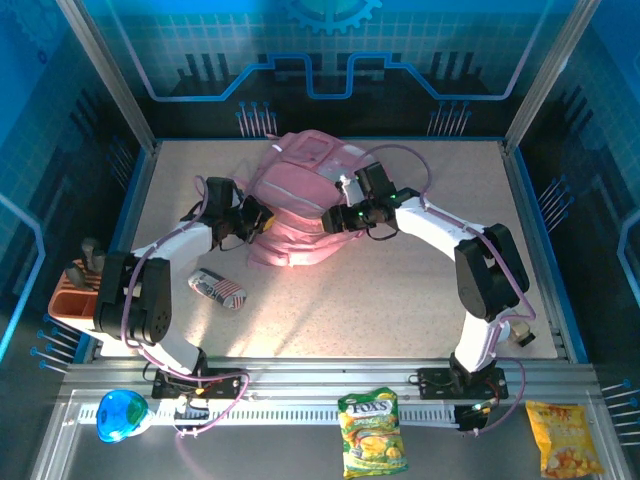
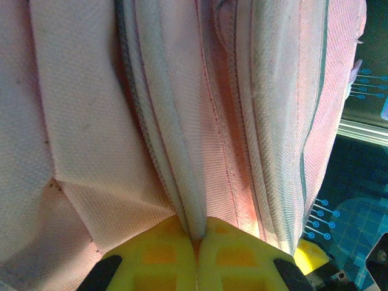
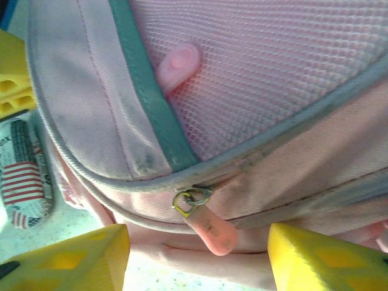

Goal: Pack the student bag

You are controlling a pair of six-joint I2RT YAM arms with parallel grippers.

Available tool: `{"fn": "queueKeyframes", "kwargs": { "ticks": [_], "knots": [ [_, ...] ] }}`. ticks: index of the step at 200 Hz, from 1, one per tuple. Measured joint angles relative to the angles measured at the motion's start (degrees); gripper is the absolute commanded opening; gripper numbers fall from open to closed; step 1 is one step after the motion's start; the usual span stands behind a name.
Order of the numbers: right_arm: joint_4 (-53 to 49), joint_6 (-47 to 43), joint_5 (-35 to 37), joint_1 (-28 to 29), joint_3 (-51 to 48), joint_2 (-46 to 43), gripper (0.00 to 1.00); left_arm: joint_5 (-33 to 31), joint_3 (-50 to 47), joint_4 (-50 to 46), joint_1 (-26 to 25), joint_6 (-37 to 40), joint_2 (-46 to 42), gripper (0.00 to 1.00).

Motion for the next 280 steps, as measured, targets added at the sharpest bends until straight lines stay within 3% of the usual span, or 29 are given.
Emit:
{"fn": "queueKeyframes", "kwargs": {
  "ticks": [26,58,139,175,210,245,280],
  "knots": [
    [-1.36,-5.07,4.00,1.95,1.09,0.00,0.55,0.00,0.35,-0.44,0.00,0.00,0.00,0.01],
    [-2.75,-9.05,9.44,5.05,3.30,0.28,0.40,-0.02,0.61,-0.87,0.00,0.00,0.00,0.01],
    [-4.74,-9.49,16.28,5.81,6.60,4.13,0.32,-0.20,0.66,-1.01,-0.07,0.02,0.00,0.01],
    [-5.35,-8.66,18.08,6.10,6.67,4.31,0.14,-0.22,0.66,-1.01,-0.22,0.00,0.00,0.01],
    [-5.77,-7.26,19.96,5.95,6.67,4.46,0.05,-0.22,0.66,-0.98,-0.59,0.02,0.00,0.01],
    [-6.84,-7.76,21.00,4.44,6.95,4.52,0.01,-1.29,0.46,-1.09,-2.95,0.04,-0.57,0.02],
    [-8.13,-11.54,18.67,0.15,7.69,4.57,0.00,-4.35,0.44,-1.81,-8.46,0.66,-1.51,0.11]
  ]
}}
